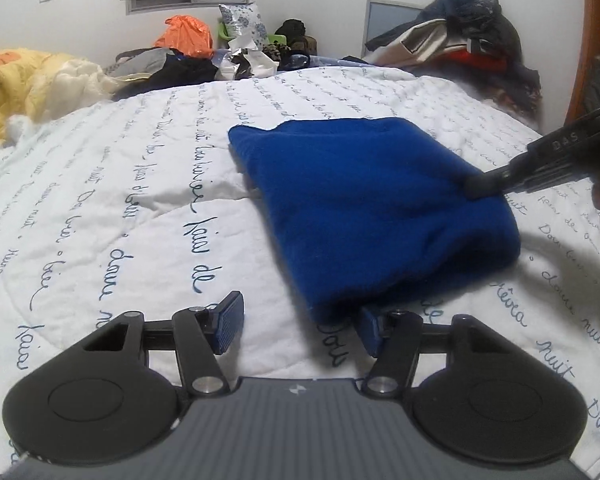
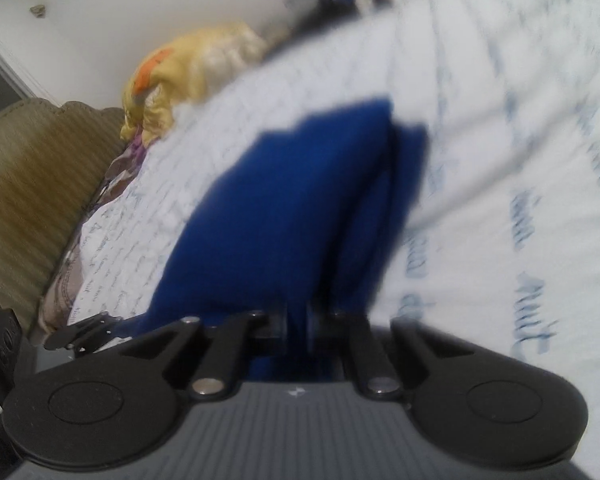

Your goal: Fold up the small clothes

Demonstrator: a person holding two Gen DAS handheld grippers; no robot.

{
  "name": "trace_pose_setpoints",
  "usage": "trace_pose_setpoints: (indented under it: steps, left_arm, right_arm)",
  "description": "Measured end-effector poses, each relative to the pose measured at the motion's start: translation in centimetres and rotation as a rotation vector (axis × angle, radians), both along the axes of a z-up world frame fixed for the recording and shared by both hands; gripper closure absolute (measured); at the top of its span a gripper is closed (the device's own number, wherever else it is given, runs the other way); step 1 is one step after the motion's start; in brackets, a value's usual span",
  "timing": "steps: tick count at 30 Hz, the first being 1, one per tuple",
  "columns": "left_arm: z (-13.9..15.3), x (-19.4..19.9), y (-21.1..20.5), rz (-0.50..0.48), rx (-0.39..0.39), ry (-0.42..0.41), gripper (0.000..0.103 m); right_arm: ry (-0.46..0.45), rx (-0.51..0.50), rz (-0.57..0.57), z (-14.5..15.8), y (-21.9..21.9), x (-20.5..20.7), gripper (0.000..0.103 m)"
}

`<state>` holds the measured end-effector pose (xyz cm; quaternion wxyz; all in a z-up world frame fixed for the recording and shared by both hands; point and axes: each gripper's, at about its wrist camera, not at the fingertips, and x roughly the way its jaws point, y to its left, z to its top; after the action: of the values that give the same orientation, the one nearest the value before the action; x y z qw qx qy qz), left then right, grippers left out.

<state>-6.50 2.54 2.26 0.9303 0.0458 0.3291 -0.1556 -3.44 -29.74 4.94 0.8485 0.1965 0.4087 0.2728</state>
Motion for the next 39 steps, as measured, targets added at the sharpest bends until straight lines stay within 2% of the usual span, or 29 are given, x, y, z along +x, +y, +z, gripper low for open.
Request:
trace_pose_setpoints:
  steps: [4, 8, 10, 15, 20, 24, 25, 27, 28, 29, 33, 35, 36, 38, 39]
  left_arm:
    - [0.1, 0.4, 0.7, 0.028, -0.074, 0.046, 0.043]
    - [0.9, 0.4, 0.9, 0.014, -0.129, 0.05, 0.044]
    - [1.1, 0.5, 0.6, 0.014, -0.125, 0.041, 0.044]
    - [0.2, 1.3, -0.1, 0.031, -0.101, 0.075, 0.044]
    - [0.2, 1.2, 0.0, 0.033, -0.096, 0.071, 0.044]
    - [0.1, 1.2, -0.1, 0.034, -0.09, 0.067, 0.044]
    - [0.1, 1.2, -0.2, 0.034, -0.088, 0.066, 0.046]
    - [0.2, 1.1, -0.2, 0.031, -0.086, 0.065, 0.06]
    - [0.3, 1.1, 0.0, 0.025, -0.098, 0.072, 0.084]
    - [0.6, 1.1, 0.2, 0.013, -0.117, 0.083, 0.089]
    - [1.5, 0.5, 0.8, -0.006, -0.079, 0.067, 0.089]
    - [0.8, 1.0, 1.0, 0.012, -0.06, 0.099, 0.089]
    - [0.5, 1.2, 1.1, 0.018, -0.06, 0.109, 0.089]
    - [0.5, 1.2, 1.0, 0.024, -0.065, 0.105, 0.089]
    - [0.6, 1.1, 0.9, 0.026, -0.066, 0.106, 0.089]
  right_arm:
    - [0.063, 0.027, 0.0, -1.9, 0.3, -0.4, 0.094]
    - [0.054, 0.078, -0.007, -0.9, 0.2, -0.8, 0.088]
    - [0.049, 0.105, 0.012, -0.7, 0.3, -0.9, 0.088]
    - [0.09, 0.029, 0.043, -1.6, 1.9, -0.3, 0.088]
    - [0.112, 0.104, 0.029, -2.6, 1.4, 0.0, 0.088]
    - [0.106, 0.089, 0.038, -2.6, 1.1, -0.1, 0.088]
    - [0.101, 0.081, 0.039, -2.5, 1.2, -0.2, 0.088]
    - [0.098, 0.073, 0.04, -2.4, 1.3, -0.2, 0.09]
    - [0.1, 0.073, 0.036, -2.3, 1.4, -0.2, 0.097]
    - [0.098, 0.074, 0.039, -2.1, 1.3, -0.2, 0.098]
    - [0.047, 0.086, 0.022, -0.7, 0.2, -1.1, 0.099]
    - [0.087, 0.048, 0.018, -2.1, 0.0, -1.0, 0.099]
    - [0.096, 0.059, 0.032, -2.9, 0.2, -0.9, 0.099]
    - [0.104, 0.089, 0.018, -2.9, 0.0, -0.7, 0.097]
    - [0.105, 0.094, 0.009, -2.4, -0.1, -0.4, 0.093]
